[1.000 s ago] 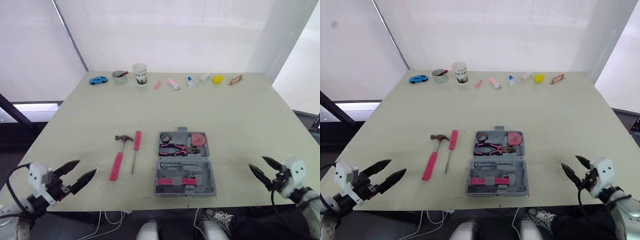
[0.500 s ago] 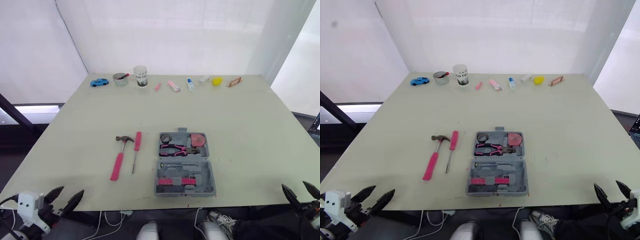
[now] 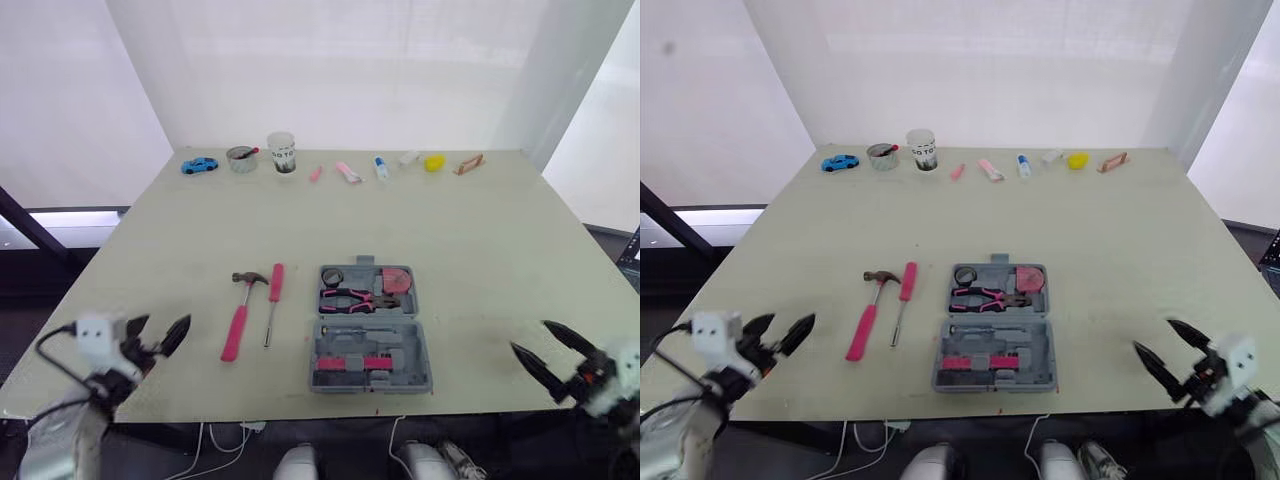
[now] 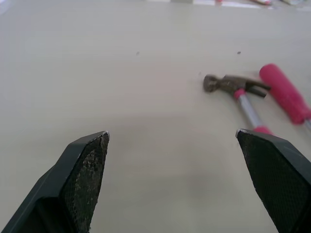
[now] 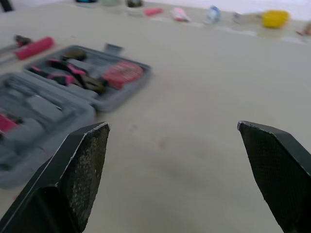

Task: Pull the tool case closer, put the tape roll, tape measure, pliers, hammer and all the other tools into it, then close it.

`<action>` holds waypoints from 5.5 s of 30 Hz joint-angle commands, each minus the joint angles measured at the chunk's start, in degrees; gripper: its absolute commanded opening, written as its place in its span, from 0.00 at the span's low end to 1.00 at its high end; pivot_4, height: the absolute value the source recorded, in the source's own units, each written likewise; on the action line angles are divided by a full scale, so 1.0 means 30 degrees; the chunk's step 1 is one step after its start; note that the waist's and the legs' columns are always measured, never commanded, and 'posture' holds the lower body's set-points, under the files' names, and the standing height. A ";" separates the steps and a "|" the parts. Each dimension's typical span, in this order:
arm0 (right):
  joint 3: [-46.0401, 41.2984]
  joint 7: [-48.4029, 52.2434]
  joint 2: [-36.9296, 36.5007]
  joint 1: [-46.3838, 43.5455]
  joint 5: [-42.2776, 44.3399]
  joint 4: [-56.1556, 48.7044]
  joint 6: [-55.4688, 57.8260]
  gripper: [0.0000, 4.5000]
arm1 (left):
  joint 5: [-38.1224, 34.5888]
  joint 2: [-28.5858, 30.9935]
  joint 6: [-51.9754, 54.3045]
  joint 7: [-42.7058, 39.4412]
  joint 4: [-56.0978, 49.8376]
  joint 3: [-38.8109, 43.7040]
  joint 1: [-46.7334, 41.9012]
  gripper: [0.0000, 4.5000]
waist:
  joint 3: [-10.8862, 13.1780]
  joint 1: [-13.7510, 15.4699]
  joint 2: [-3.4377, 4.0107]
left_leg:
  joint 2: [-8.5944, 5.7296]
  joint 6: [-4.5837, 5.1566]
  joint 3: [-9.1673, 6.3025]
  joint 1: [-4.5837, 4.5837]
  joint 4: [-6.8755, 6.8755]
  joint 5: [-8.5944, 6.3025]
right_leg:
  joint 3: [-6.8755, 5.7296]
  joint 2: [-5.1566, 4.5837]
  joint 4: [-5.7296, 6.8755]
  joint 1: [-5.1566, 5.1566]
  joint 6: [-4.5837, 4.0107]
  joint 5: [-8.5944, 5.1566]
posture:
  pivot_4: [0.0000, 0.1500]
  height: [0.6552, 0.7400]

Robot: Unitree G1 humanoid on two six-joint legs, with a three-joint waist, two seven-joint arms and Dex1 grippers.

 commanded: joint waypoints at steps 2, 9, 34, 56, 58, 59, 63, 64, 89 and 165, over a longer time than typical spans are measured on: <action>0.1478 0.0727 -0.0623 -0.1306 0.0845 -0.2617 0.1328 0.99 | 0.1021 -0.0222 0.1111 0.1826 -0.0855 -0.0994 -0.1369 1.00 | 0.0007 0.0007 -0.0001 | -0.0003 -0.0002 -0.0004 -0.0013 -0.0003 -0.0002 | -0.0001 0.0003 -0.0009 -0.0002 0.0017 0.0006 | 1.00 1.00; 0.3052 0.1069 -0.1373 -0.3387 0.1362 -0.4411 0.3333 0.99 | 0.1930 -0.0861 0.1916 0.2777 -0.0800 -0.2519 -0.2848 1.00 | 0.0011 0.0045 -0.0019 | -0.0015 -0.0003 -0.0026 -0.0015 0.0004 -0.0002 | -0.0015 0.0004 -0.0021 0.0021 0.0031 0.0015 | 1.00 1.00; 0.4220 0.1343 -0.1633 -0.7323 0.2072 -0.5395 0.5674 1.00 | 0.4147 -0.3252 0.3422 0.5892 0.2987 -0.4699 -0.7461 0.63 | 0.0034 0.0058 -0.0060 | -0.0035 -0.0003 -0.0093 -0.0041 0.0022 -0.0001 | -0.0057 0.0017 -0.0033 0.0051 0.0095 0.0051 | 1.00 1.00; 0.4387 0.1556 -0.1459 -0.7968 0.2259 -0.5316 0.5990 1.00 | 0.4898 -0.4188 0.2159 0.6472 0.6637 -0.4749 -0.8641 0.20 | -0.0001 0.0229 0.0005 | -0.0047 -0.0002 -0.0120 0.0005 0.0027 0.0000 | -0.0081 0.0014 -0.0026 0.0103 0.0094 0.0052 | 1.00 1.00; 0.4426 0.1547 -0.1424 -0.7954 0.2203 -0.5321 0.5961 1.00 | 0.5008 -0.4111 0.2056 0.6281 0.6991 -0.4810 -0.8838 0.10 | -0.0011 0.0257 0.0022 | -0.0048 -0.0003 -0.0121 0.0009 0.0028 0.0001 | -0.0082 0.0014 -0.0027 0.0106 0.0094 0.0052 | 1.00 1.00; 0.4447 0.1552 -0.1412 -0.7936 0.2171 -0.5333 0.5943 1.00 | 0.5011 -0.4110 0.1997 0.6219 0.7182 -0.4785 -0.8954 0.08 | -0.0011 0.0265 0.0023 | -0.0048 -0.0002 -0.0133 0.0010 0.0030 0.0001 | -0.0093 0.0015 -0.0024 0.0109 0.0093 0.0053 | 1.00 1.00; 0.4483 0.1684 -0.1444 -0.7859 0.2299 -0.5519 0.6041 1.00 | 0.5055 -0.4131 0.1783 0.6132 0.7792 -0.4741 -0.9361 0.02 | -0.0013 0.0348 0.0025 | -0.0048 -0.0002 -0.0148 0.0013 0.0033 0.0003 | -0.0106 0.0016 -0.0022 0.0116 0.0093 0.0053 | 1.00 1.00; 0.4518 0.1764 -0.1463 -0.7852 0.2352 -0.5569 0.6077 1.00 | 0.5071 -0.4123 0.1740 0.6088 0.7862 -0.4738 -0.9383 0.02 | -0.0013 0.0364 0.0025 | -0.0049 -0.0001 -0.0150 0.0013 0.0034 0.0003 | -0.0109 0.0016 -0.0023 0.0117 0.0092 0.0053 | 1.00 1.00; 0.4889 0.3039 -0.1954 -0.7614 0.1179 -0.4392 0.5064 1.00 | 0.3638 -0.0516 0.4170 0.3360 0.0182 -0.3822 -0.6561 0.02 | 0.0112 0.0077 -0.0125 | -0.0024 -0.0005 -0.0162 -0.0054 -0.0007 -0.0002 | -0.0124 0.0009 -0.0090 0.0079 0.0090 0.0049 | 1.00 1.00; -0.0048 0.6853 -0.4385 -0.2735 0.1987 -0.1083 0.2430 1.00 | 0.7826 -0.5754 1.0839 -1.0535 0.0550 -2.2761 -1.7665 0.02 | 0.0267 0.0401 -0.0067 | -0.0106 0.0000 -0.0353 -0.0244 0.0106 0.0000 | -0.0088 0.0124 -0.0090 0.0036 0.0135 0.0019 | 1.00 1.00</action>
